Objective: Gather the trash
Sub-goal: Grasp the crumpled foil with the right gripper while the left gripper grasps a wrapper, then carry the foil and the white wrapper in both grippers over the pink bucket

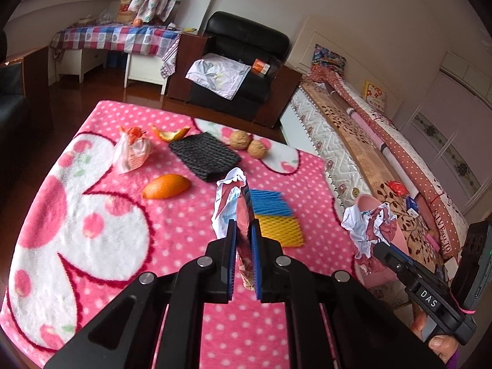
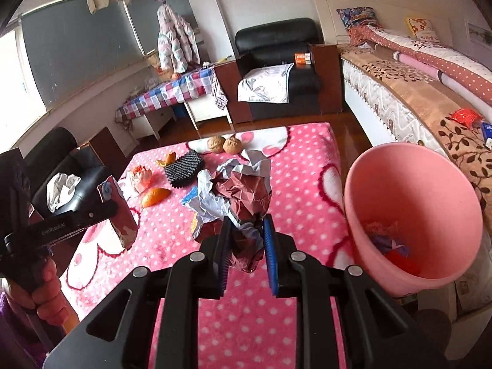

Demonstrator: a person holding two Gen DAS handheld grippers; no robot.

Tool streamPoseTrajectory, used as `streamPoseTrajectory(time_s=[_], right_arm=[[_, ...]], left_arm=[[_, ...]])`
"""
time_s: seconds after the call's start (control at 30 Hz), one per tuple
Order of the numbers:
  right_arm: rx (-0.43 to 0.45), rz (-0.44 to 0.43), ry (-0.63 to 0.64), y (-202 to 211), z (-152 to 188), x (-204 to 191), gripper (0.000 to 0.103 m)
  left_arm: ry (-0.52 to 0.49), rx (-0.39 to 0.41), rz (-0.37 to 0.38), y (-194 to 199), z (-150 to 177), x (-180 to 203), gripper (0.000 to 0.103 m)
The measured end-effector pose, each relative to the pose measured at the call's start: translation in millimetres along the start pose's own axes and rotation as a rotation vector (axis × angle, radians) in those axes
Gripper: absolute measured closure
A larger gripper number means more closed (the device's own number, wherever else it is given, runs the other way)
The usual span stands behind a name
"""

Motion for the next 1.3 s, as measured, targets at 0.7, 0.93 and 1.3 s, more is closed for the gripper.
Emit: streamPoseTrajectory(time_s=[0.7,0.93,1.3], right_arm=[[0.134,0.048,-0.133,56.9,9.5,64.3,0.083],[0.187,0.124,-0.19,77.3,11.5,100.7,0.083],[0.201,0.22,-0.241,85.1,18.7,141.5,0.083]], left_arm=[[-0.127,0.023,0.175,11.2,-4.1,93.4,0.095],[-0.206,-0.001,0.25,1.2,-2.1,148.0,0.095],[-0.324,-0.013,0.334,-20.6,6.1,227.3,0.095]])
Point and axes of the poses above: each gripper's, at about its wrist camera, not at the fingertips, and y roughly against the way its jaws point, x to its right, z to its underside, the point moved 1 cm from there along -y, roughly the way its jaws point, and after that the axes turned 13 degrees about -z, right-handed, at the moved point
